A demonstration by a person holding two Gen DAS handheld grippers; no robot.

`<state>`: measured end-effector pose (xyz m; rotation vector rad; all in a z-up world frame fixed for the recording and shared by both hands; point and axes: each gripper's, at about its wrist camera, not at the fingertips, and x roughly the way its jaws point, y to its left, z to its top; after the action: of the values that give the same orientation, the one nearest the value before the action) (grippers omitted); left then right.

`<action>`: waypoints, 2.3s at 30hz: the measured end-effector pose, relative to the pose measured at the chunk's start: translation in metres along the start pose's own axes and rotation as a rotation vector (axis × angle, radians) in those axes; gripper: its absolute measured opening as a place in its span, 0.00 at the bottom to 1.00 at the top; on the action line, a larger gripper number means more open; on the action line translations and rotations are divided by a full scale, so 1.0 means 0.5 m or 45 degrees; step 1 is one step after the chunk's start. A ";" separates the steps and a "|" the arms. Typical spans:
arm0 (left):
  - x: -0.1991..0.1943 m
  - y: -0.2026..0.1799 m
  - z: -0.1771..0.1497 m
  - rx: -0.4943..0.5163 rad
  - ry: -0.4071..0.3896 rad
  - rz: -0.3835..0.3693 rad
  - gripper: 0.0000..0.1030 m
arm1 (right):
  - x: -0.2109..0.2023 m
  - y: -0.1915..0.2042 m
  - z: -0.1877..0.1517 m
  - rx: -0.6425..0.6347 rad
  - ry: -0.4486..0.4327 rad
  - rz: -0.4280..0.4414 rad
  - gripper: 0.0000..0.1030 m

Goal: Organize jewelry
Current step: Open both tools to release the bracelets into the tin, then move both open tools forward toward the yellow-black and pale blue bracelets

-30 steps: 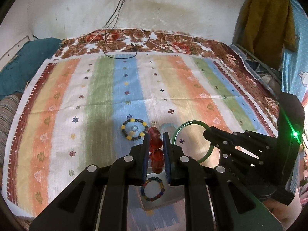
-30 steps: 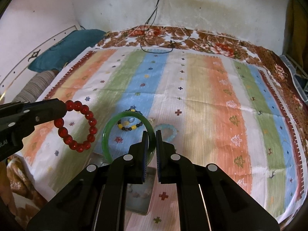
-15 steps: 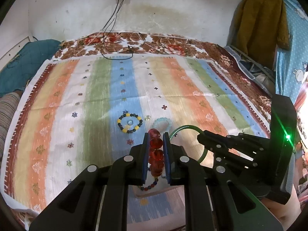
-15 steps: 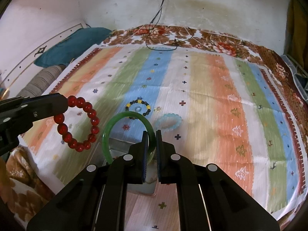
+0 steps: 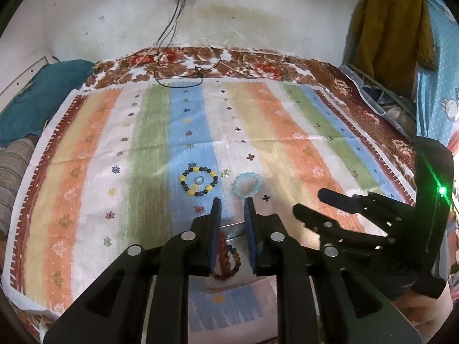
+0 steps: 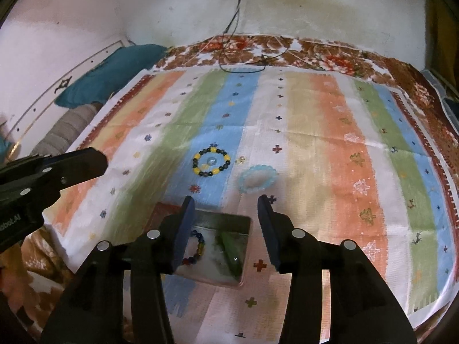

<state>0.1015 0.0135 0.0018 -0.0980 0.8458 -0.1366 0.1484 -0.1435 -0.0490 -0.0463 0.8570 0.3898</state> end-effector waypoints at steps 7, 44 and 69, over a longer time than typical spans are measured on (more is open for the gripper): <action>0.014 0.021 0.009 -0.054 0.020 0.016 0.40 | 0.022 -0.024 0.007 0.057 0.042 -0.003 0.45; 0.206 0.114 0.075 -0.192 0.198 0.136 0.76 | 0.171 -0.069 0.080 0.102 0.199 -0.090 0.77; 0.302 0.125 0.081 -0.174 0.281 0.150 0.76 | 0.247 -0.081 0.101 0.096 0.273 -0.134 0.77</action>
<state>0.2357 0.0523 -0.0919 -0.1630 1.0787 0.0223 0.2721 -0.1324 -0.1126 -0.0640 1.0753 0.2559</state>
